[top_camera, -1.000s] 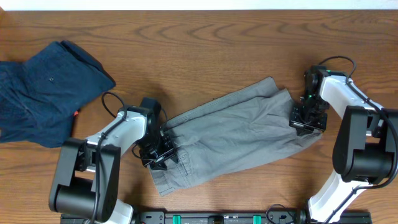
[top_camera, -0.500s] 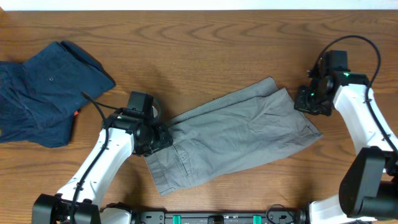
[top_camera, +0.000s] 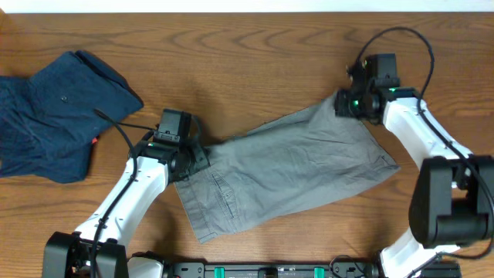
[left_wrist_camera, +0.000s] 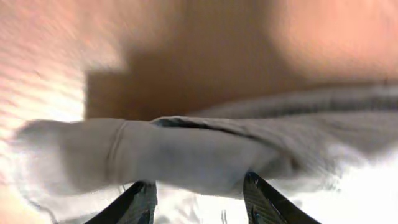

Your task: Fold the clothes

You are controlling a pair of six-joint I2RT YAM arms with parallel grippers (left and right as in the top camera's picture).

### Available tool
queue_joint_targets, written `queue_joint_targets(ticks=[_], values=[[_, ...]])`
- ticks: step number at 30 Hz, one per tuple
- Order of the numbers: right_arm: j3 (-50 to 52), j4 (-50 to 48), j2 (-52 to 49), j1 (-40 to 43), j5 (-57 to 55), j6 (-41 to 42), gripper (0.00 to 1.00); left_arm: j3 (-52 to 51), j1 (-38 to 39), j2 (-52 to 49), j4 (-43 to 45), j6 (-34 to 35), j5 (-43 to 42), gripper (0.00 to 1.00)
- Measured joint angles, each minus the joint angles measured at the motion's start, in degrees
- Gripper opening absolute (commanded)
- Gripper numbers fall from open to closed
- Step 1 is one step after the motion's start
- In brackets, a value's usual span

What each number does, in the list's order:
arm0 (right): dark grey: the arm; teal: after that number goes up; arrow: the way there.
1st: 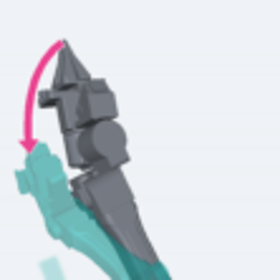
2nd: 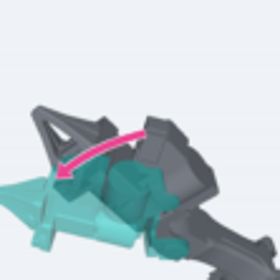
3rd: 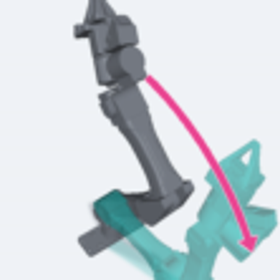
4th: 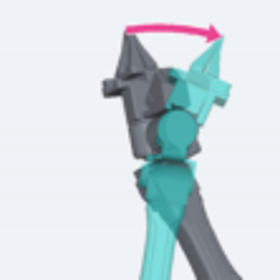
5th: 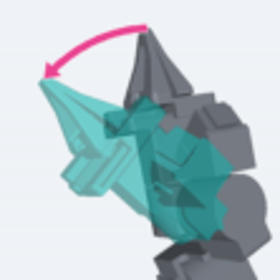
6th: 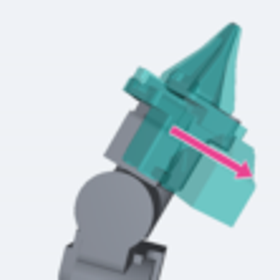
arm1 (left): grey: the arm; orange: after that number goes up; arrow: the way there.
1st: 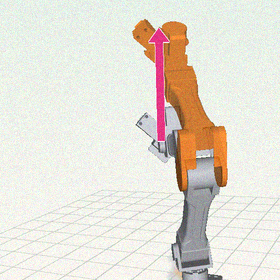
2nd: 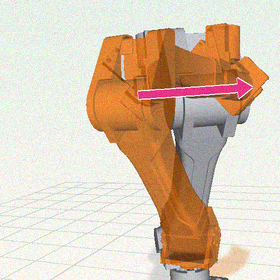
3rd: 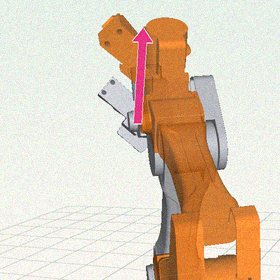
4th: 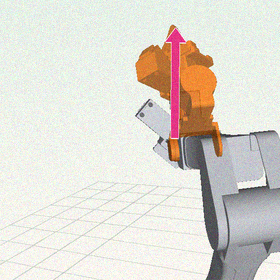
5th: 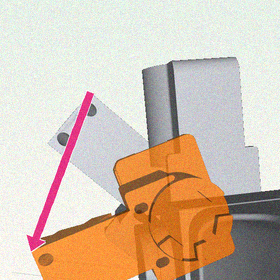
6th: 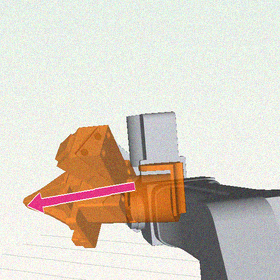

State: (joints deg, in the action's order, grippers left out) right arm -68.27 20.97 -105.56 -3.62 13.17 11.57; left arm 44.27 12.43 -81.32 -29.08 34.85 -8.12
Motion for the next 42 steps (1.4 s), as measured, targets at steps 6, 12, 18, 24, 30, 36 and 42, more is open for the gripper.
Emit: queue_joint_targets(ticks=[6,12,18,24,30,36,42], values=[[0.0,-8.0,-3.1,0.0,0.3,3.1,0.22,0.0,0.0,0.0,2.4,2.9,3.8,0.55],[0.1,-0.2,-2.1,0.3,0.3,2.8,0.27,0.0,-0.5,0.5,-3.0,4.2,0.9,0.64],[0.1,12.9,5.9,2.1,-2.6,0.9,0.38,0.0,-3.2,6.6,-12.0,4.3,-1.1,0.90],[0.1,22.1,9.4,2.9,-5.1,-1.2,0.48,-1.0,-3.8,7.5,-15.1,5.4,-1.1,0.98],[0.1,24.4,9.2,2.9,-5.9,-1.6,0.50,-5.4,-3.8,5.4,-15.0,9.7,-1.6,0.98],[0.1,24.5,9.2,2.9,-6.2,-1.6,0.50,-7.6,-3.8,3.8,-11.0,12.2,-2.9,0.98],[0.1,25.2,9.2,2.9,-6.3,-1.6,0.50,-10.5,-3.8,3.0,-3.6,13.1,-7.2,0.99]])
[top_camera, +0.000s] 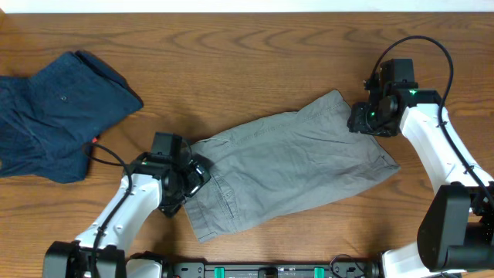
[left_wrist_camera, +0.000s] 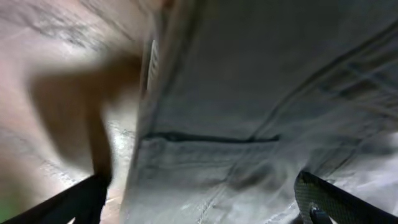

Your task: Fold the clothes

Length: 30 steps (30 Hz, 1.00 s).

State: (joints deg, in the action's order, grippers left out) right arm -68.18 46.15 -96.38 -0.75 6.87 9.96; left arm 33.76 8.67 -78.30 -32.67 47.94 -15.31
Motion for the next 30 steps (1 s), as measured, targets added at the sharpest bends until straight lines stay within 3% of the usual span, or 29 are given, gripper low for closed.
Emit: queue_joint_targets(ticks=[1,2,8,10,14,18,20,24,30], values=[[0.0,0.1,0.0,0.0,-0.1,0.0,0.50,-0.2,0.0,0.2,0.5,0.3,-0.5,0.98],[0.0,0.2,0.0,0.0,-0.1,0.0,0.50,-0.4,-0.1,0.2,0.8,0.6,-0.8,0.90],[0.0,0.3,0.0,0.0,-0.1,0.0,0.50,-1.9,-0.4,-0.3,4.9,1.8,-4.3,0.21],[0.0,0.3,0.0,0.0,-0.1,0.0,0.51,-2.6,-0.3,-0.8,7.2,1.4,-5.6,0.06],[0.0,0.4,0.0,0.0,0.2,-0.4,0.49,-1.4,-0.3,-1.5,6.9,-1.2,-6.9,0.06],[0.0,0.6,0.0,0.0,3.9,-4.1,0.14,5.5,-0.3,-2.7,0.2,-4.3,-6.8,0.06],[0.0,0.7,0.0,0.0,6.8,-5.9,0.06,11.0,-0.3,-2.8,-3.8,-6.0,-6.9,0.06],[0.0,0.9,0.0,-0.9,11.1,-7.7,0.04,23.6,-0.3,-2.8,-9.9,-9.7,-7.1,0.06],[1.1,-1.8,0.0,-8.6,14.0,-8.7,0.04,34.5,-0.3,-2.8,-11.0,-12.4,-7.0,0.06]])
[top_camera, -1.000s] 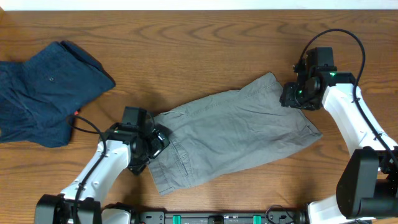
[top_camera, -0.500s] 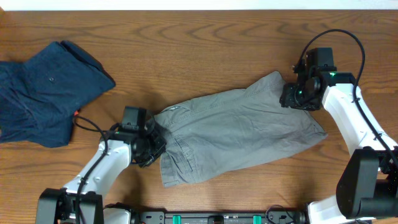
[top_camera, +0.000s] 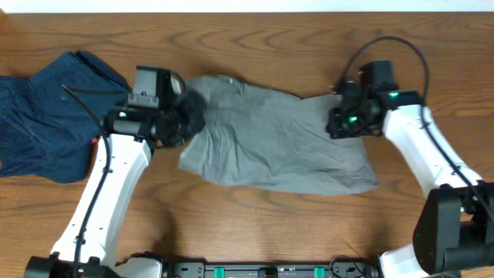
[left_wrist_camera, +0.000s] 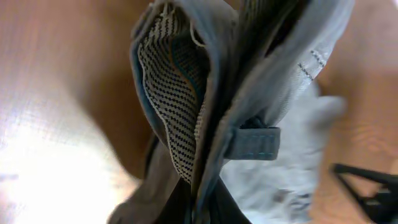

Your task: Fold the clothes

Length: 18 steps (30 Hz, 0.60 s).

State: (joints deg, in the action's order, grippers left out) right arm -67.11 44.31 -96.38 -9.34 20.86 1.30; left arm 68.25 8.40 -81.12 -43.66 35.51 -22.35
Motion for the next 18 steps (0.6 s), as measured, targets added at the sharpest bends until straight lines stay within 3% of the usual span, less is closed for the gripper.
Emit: queue_joint_targets(ticks=[5,14,18], values=[[3.8,-9.5,0.0,-8.3,1.0,-0.1,0.04,2.1,0.0,0.0,0.0,-0.5,-0.1,0.06],[15.5,-33.8,-0.8,-19.8,1.6,7.8,0.04,2.1,0.0,0.0,2.7,0.2,-4.0,0.06],[17.0,-37.9,-3.7,-24.0,1.7,10.9,0.03,2.2,0.0,0.0,5.4,2.1,-8.3,0.06]])
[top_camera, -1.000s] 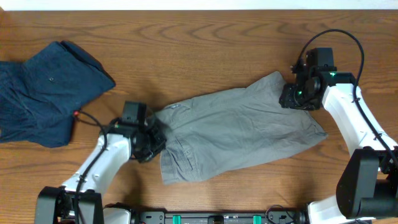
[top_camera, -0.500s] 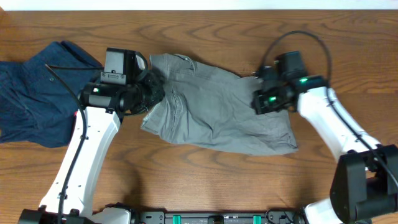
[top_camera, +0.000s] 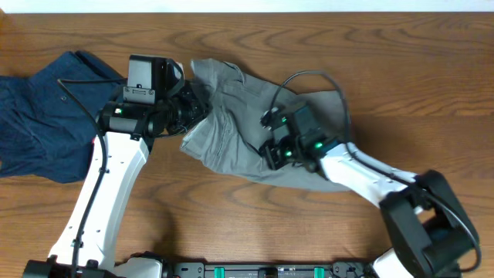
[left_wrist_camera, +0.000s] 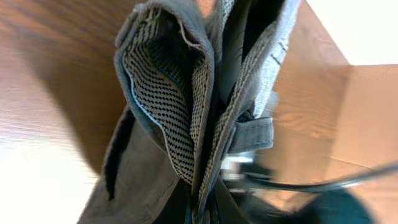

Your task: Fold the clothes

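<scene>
The grey shorts (top_camera: pixel 231 123) lie bunched at the table's middle, their waistband end lifted toward the far left. My left gripper (top_camera: pixel 193 110) is shut on that waistband. In the left wrist view the folded waistband with its belt loop (left_wrist_camera: pixel 252 135) rises from between the gripper's (left_wrist_camera: pixel 202 214) fingers. My right gripper (top_camera: pixel 272 151) sits low on the shorts' middle, apparently shut on a fold of the cloth, with the right end of the shorts partly hidden under its arm.
A dark blue garment (top_camera: pixel 46 116) lies crumpled at the left edge of the wooden table (top_camera: pixel 247 232), close to my left arm. The right arm's black cable (top_camera: pixel 309 77) loops above the shorts.
My right gripper has moved left and nearer, from the shorts' right end to their middle, and the cloth is shorter and more bunched. My left gripper holds the waistband slightly further right.
The shorts lay spread diagonally, each gripper at one end. Then both grippers sat nearer the front, the left one open over the waistband. Later the left held the waistband raised at far left, the shorts stretched level. Now the right end is drawn to the middle.
</scene>
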You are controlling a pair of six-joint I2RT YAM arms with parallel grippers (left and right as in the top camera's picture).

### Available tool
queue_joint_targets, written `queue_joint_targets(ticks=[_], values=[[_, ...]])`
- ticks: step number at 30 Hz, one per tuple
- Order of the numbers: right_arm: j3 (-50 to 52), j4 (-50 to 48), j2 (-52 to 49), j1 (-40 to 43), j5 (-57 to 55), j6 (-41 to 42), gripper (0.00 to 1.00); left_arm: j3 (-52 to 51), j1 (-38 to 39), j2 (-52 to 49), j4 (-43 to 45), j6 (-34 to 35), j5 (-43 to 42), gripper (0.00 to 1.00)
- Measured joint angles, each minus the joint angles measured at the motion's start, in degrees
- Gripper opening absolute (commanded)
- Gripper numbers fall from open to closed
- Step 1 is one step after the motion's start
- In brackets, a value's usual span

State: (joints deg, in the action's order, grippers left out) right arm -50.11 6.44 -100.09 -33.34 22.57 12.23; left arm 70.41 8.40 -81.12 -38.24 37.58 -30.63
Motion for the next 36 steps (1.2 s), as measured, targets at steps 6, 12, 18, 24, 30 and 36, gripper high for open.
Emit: queue_joint_targets(ticks=[6,12,18,24,30,36], values=[[0.0,-7.5,-7.1,-4.0,0.1,3.3,0.05,0.0,0.0,0.0,2.9,3.4,-4.7,0.06],[0.0,-9.6,-7.5,-4.6,-0.4,4.2,0.16,0.0,0.0,0.0,4.3,5.1,-6.8,0.06],[-1.1,0.8,-2.6,1.6,-0.5,4.0,0.24,0.0,0.0,0.0,4.8,5.5,-7.4,0.06],[-3.2,15.4,8.8,16.9,-2.8,0.0,0.25,0.0,0.0,0.0,4.9,5.5,-7.8,0.06],[-3.3,26.8,10.0,27.1,-8.2,-4.0,0.23,0.0,0.0,0.0,4.8,5.5,-7.2,0.06],[-0.2,26.9,5.9,30.2,-10.4,-6.8,0.22,0.0,0.0,0.0,4.7,5.5,-6.3,0.06]])
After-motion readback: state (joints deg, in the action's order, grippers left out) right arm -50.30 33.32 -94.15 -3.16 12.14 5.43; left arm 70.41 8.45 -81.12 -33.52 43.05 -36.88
